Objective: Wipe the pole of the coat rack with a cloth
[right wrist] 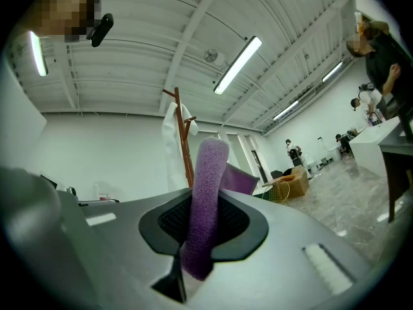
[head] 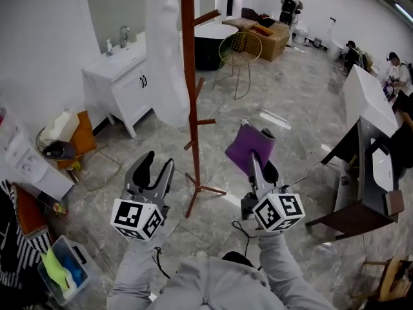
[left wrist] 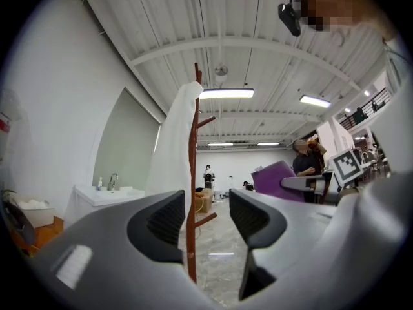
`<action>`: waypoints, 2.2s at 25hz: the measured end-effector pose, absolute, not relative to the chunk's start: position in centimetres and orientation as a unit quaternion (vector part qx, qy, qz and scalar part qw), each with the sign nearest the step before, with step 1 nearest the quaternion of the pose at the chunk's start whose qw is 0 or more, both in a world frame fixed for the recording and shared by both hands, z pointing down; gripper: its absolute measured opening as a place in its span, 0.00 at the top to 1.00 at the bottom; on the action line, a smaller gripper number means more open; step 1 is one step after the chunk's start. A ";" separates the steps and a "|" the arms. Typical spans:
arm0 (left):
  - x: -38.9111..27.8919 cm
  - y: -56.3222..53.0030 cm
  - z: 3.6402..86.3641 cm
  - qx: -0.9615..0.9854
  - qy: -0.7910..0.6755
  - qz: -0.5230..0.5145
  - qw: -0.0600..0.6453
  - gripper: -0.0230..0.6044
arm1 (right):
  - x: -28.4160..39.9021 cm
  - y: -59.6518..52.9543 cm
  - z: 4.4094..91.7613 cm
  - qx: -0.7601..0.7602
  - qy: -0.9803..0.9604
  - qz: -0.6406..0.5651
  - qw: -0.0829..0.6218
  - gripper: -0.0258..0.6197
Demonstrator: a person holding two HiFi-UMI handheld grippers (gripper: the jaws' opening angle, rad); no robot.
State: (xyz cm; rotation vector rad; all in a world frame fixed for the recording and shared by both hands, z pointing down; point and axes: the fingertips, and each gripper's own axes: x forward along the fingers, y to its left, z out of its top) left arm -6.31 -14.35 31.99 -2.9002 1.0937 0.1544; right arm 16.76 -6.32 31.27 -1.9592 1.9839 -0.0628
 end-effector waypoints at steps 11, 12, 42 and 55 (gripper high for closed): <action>-8.9 -18.5 32.2 -0.921 0.387 0.048 0.010 0.60 | 17.1 -15.4 24.7 -0.690 0.704 0.067 0.155 0.88; -9.1 -18.7 32.4 -0.918 0.394 0.047 0.010 0.60 | 17.3 -16.5 23.9 -0.689 0.704 0.074 0.157 0.88; -11.1 -22.4 34.1 -0.858 0.511 0.043 0.002 0.60 | 7.5 -31.2 24.1 -0.528 0.750 0.356 -0.180 0.88; -10.4 -22.5 35.1 -0.866 0.499 0.041 -0.009 0.59 | 6.6 -31.2 35.9 -0.483 0.769 0.295 -0.296 0.88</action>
